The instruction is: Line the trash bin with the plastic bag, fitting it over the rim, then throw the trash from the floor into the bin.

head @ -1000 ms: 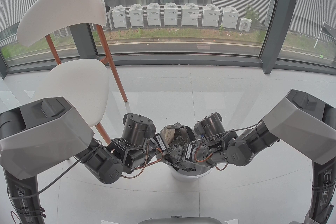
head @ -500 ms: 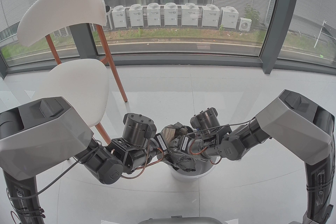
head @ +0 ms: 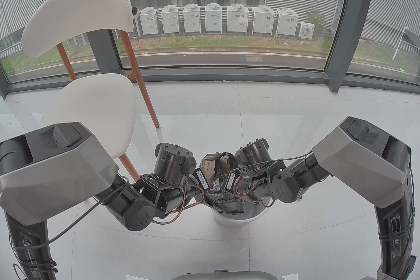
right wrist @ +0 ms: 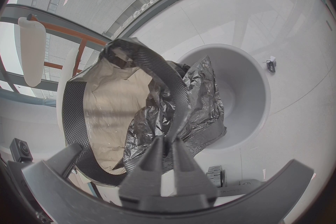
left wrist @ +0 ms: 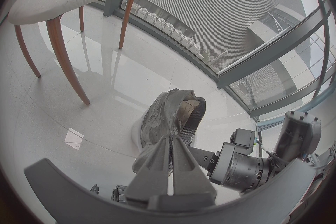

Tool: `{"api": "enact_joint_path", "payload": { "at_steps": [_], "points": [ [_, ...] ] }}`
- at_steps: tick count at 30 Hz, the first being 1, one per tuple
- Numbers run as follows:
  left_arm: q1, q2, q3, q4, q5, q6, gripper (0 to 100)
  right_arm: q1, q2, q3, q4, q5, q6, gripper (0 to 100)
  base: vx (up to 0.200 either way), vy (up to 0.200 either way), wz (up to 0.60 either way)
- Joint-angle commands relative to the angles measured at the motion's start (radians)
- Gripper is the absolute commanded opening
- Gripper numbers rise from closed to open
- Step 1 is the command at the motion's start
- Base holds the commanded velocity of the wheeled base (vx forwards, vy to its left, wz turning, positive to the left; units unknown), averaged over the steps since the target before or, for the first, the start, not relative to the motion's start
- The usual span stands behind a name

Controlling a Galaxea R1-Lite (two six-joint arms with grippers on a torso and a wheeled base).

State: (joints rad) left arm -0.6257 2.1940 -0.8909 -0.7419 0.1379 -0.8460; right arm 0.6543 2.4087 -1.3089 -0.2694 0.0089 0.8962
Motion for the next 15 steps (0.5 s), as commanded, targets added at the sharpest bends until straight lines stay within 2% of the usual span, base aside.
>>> {"api": "enact_joint_path", "payload": {
  "at_steps": [1,8,11,15],
  "points": [
    [0.004,0.018,-0.002,-0.001,0.0,-0.001,0,-0.013,-0.014,0.019,-0.004,0.0,0.0,0,0.0,0.0,0.0],
    [0.006,0.024,0.001,-0.001,-0.003,-0.002,0,-0.085,-0.06,0.028,-0.005,0.0,-0.011,0,0.0,0.0,0.0],
    [0.006,0.024,0.0,-0.002,-0.006,-0.002,0,-0.13,-0.12,0.028,-0.004,0.008,-0.048,0,0.0,0.0,0.0],
    [0.008,0.023,0.0,-0.002,-0.007,-0.001,0,-0.176,-0.166,0.028,-0.004,0.016,-0.149,0,0.0,0.0,0.0]
  ]
}}
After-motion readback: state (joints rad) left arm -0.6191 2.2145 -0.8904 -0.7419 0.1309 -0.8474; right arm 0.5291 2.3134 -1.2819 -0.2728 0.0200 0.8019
